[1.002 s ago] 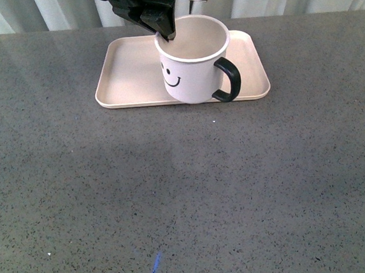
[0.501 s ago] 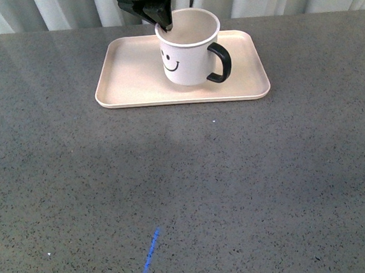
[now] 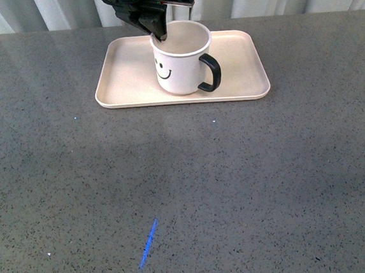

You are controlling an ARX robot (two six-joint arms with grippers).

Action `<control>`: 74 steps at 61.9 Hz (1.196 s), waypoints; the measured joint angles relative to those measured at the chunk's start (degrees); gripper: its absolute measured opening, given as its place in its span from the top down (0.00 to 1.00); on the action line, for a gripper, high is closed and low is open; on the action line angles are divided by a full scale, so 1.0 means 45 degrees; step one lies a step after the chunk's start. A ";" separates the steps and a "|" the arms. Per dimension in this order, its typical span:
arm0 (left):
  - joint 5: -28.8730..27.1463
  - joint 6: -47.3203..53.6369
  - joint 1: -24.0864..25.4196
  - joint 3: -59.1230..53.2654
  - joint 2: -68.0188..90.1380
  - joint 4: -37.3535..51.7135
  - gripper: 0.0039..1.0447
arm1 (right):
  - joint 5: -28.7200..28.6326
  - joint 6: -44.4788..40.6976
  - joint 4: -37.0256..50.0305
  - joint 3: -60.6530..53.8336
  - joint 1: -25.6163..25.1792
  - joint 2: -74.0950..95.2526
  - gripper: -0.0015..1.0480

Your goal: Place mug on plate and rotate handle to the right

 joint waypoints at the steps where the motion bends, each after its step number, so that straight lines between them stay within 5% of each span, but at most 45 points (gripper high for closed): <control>1: 0.0000 0.0000 0.0000 0.0000 0.0000 0.0000 0.98 | 0.0000 0.0000 0.0000 0.0000 0.0000 0.0000 0.09; 74: -0.0151 0.0228 -0.0034 0.0291 0.0301 0.0078 0.98 | 0.0000 0.0000 0.0000 0.0000 0.0000 0.0000 0.09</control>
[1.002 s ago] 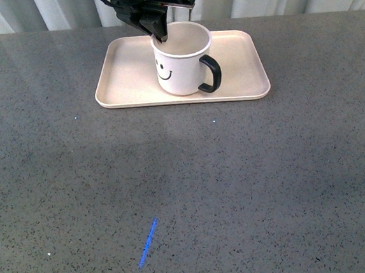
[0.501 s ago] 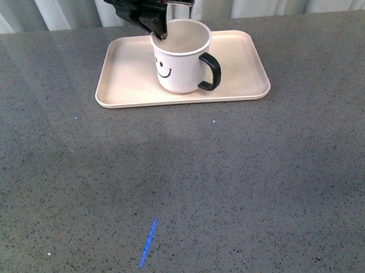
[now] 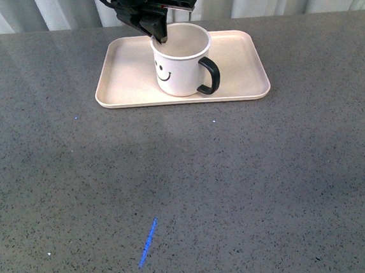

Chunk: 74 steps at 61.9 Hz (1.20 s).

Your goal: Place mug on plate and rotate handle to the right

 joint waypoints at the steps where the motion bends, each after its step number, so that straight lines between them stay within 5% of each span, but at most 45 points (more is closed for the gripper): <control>1: 0.0005 0.0000 0.0000 -0.0073 -0.0015 0.0063 0.98 | 0.0000 0.0000 0.0000 0.0000 0.0000 0.0000 0.09; 4: 0.0005 -0.0010 0.0000 -0.0364 -0.0117 0.0238 0.98 | 0.0000 0.0000 0.0000 0.0000 0.0000 0.0000 0.09; 15: -0.0044 0.0136 -0.0024 -0.1015 -0.0330 0.0321 0.63 | 0.0000 0.0000 0.0000 0.0000 0.0000 0.0000 0.09; 19: -0.0044 0.0146 -0.0024 -0.0729 -0.0233 0.0112 0.58 | 0.0000 0.0000 0.0000 0.0000 0.0000 0.0000 0.09; 33: 0.0058 0.0486 0.0160 -0.0321 -0.0709 0.0233 0.07 | 0.0000 0.0000 0.0000 0.0000 0.0000 0.0000 0.09; 59: -0.0160 -0.0214 0.1258 -1.1929 -0.8966 0.9165 0.09 | 0.0000 0.0000 0.0000 0.0000 0.0000 0.0000 0.09; 67: -0.4935 -0.2191 0.1345 -1.8797 -1.2080 1.8331 0.31 | 0.0005 0.0000 0.0000 0.0000 0.0000 0.0000 0.09; 74: -0.5090 -0.2866 0.1919 -2.4159 -1.4800 2.3931 0.53 | 0.0019 0.0000 0.0000 0.0000 0.0000 0.0000 0.09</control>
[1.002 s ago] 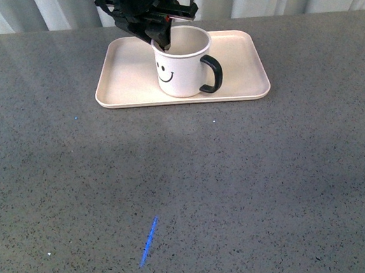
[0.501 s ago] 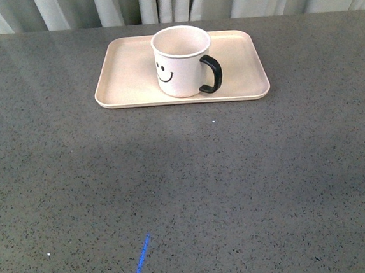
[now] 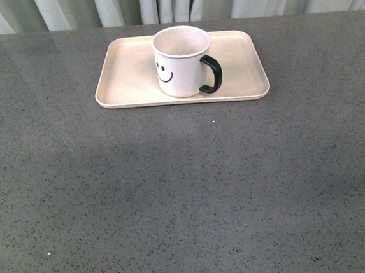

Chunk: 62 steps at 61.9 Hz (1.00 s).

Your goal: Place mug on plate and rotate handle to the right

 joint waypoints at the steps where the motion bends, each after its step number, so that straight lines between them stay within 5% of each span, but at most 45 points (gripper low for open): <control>1: 0.0058 -0.0039 0.0044 -0.0291 -0.0160 0.0219 0.56 | 0.0005 0.0000 0.0000 0.0000 0.0000 0.0000 0.09; 15: 0.0835 -0.0291 0.0850 -0.5527 -0.2521 0.2118 0.99 | -0.0019 0.0000 0.0000 0.0000 0.0000 0.0000 0.09; 62: 0.2463 -0.0335 0.2506 -1.1264 -0.8845 0.1817 0.99 | -0.0019 0.0000 0.0000 0.0000 0.0000 0.0000 0.09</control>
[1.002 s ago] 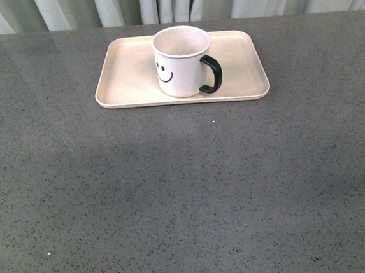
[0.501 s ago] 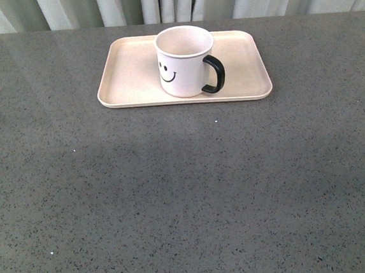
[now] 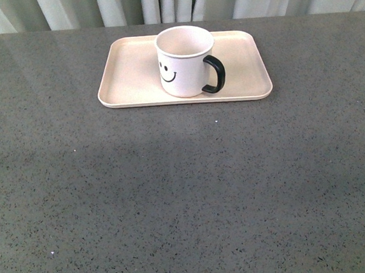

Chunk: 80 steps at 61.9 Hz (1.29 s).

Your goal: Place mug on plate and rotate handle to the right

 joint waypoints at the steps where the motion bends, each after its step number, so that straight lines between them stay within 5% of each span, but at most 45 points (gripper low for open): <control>1: 0.0005 0.0000 0.0010 -0.0107 -0.0092 -0.0044 0.99 | 0.0000 0.0000 0.0000 0.0000 0.0000 0.0000 0.09; 44: 0.0005 0.0000 0.0010 -0.0821 -0.6640 -0.5751 0.99 | 0.0000 0.0000 0.0000 0.0000 0.0000 0.0000 0.09; 80: 0.0010 0.0000 0.0010 -0.0821 -0.9554 -0.8592 0.99 | 0.0000 0.0000 0.0000 0.0000 0.0000 0.0000 0.09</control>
